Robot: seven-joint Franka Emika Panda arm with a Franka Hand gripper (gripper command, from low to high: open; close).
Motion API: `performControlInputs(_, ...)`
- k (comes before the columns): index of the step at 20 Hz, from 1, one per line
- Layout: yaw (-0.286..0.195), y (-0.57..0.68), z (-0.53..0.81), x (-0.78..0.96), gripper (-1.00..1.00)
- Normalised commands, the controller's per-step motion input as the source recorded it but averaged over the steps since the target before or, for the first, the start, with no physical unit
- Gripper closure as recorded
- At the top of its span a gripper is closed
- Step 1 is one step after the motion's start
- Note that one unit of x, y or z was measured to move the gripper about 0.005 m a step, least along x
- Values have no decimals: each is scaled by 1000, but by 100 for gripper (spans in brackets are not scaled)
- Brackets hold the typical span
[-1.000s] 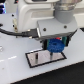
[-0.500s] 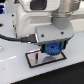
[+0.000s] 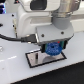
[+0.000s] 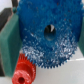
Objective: Insert the blue gear onto the right peg, followed by the red gear
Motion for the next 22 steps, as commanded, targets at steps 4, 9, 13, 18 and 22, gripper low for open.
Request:
performControlInputs(4,0,20,119,157,100)
performControlInputs(9,0,-12,-5,230,100)
performControlInputs(13,0,-32,-77,191,100)
performControlInputs(18,0,-18,-66,203,100)
performControlInputs(22,0,-10,-120,151,100)
